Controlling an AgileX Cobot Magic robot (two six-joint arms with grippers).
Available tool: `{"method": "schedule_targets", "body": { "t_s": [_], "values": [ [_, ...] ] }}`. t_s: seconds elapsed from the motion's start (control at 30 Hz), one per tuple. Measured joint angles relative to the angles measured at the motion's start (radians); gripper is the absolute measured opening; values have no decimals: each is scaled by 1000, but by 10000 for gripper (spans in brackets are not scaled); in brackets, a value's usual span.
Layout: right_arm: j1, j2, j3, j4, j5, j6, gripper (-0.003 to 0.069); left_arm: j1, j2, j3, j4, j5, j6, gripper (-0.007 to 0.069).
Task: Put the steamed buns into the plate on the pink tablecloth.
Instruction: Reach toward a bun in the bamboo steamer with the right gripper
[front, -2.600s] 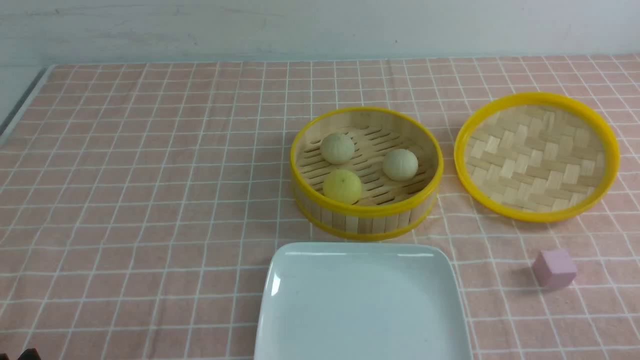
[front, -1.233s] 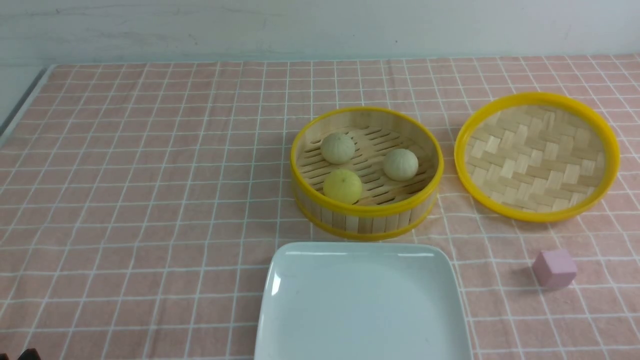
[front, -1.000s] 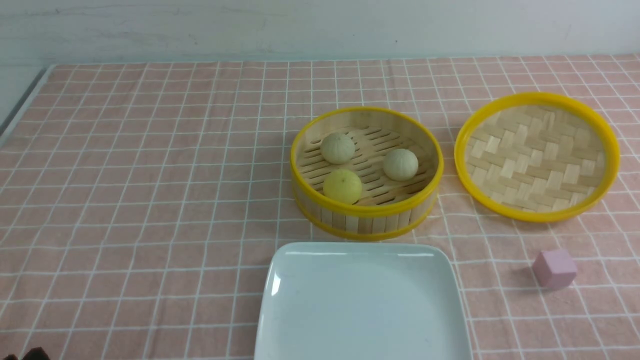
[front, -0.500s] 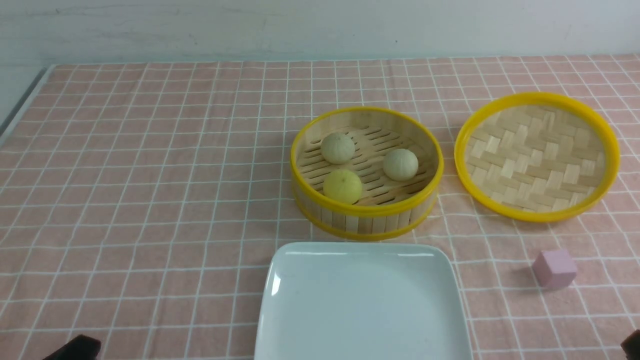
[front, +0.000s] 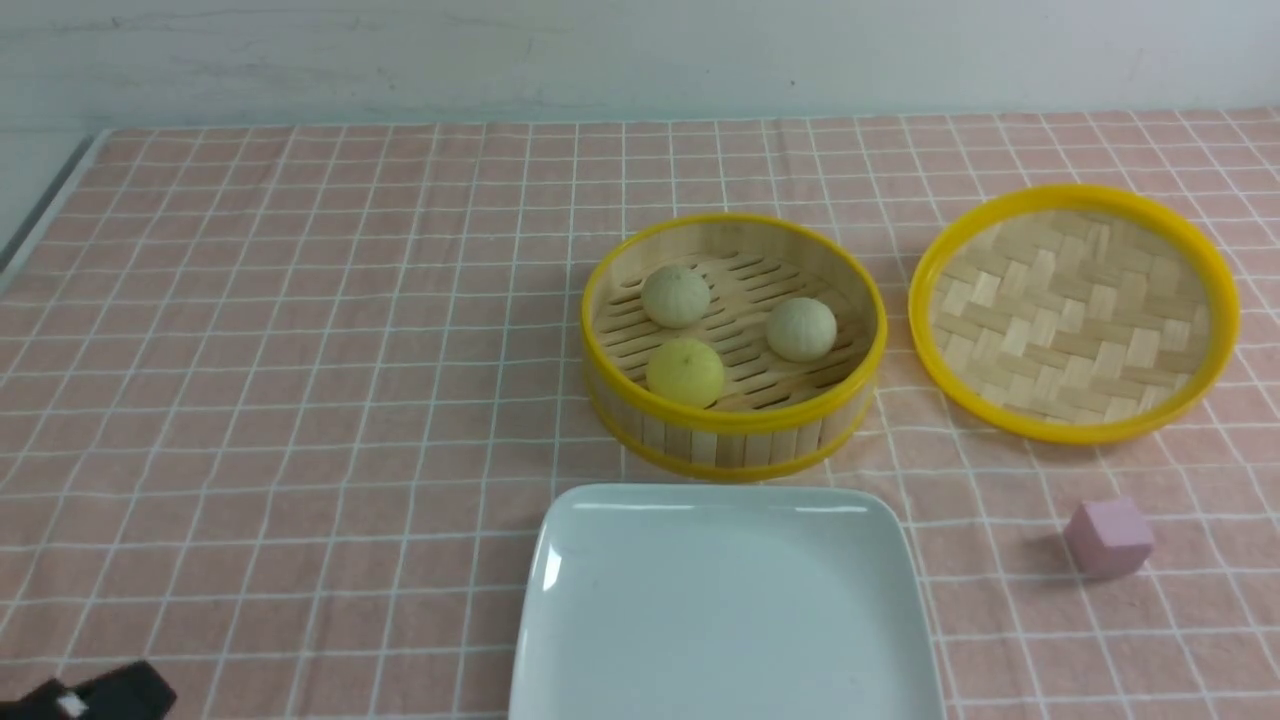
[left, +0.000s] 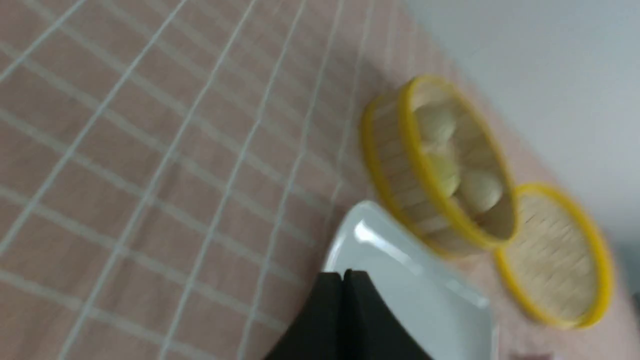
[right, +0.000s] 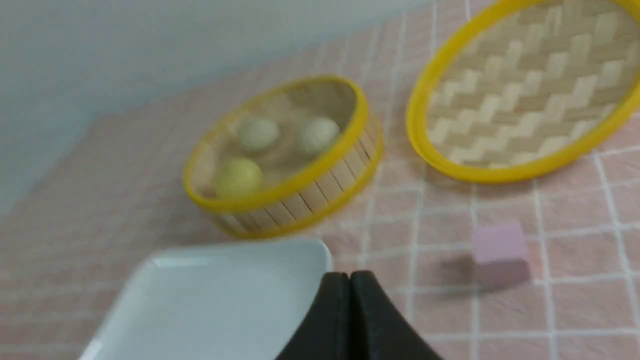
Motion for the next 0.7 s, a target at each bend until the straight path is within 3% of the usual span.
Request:
{"method": "schedule_targets", "body": {
  "t_s": [0.1,0.17,0.27,0.37,0.4,0.47,0.5,0.63,0.7],
  "values": [
    [0,222,-123,-106,194,24,-9,0,149,-61,42,130,61,1],
    [0,309,-161,-100,235,22,-8,0,209,-79,50,164,105,1],
    [10,443,-208,-14,257,-42,-8,0,305,-89,50,180,169,1],
    [84,647,-273,268,246,-310,-5,0,405,-93,37,185,236,1],
    [84,658,-277,268,246,-310,-5,0,410,-93,36,185,238,1],
    [161,820,-370,409,240,-474,-1,0,452,-93,32,184,256,4],
    [182,868,-405,426,239,-499,0,0,462,-93,31,183,258,5],
    [246,1054,-575,401,233,-524,3,0,477,-93,31,181,260,10],
    [271,1190,-733,310,223,-481,18,0,479,-93,35,178,260,14]
  ]
}}
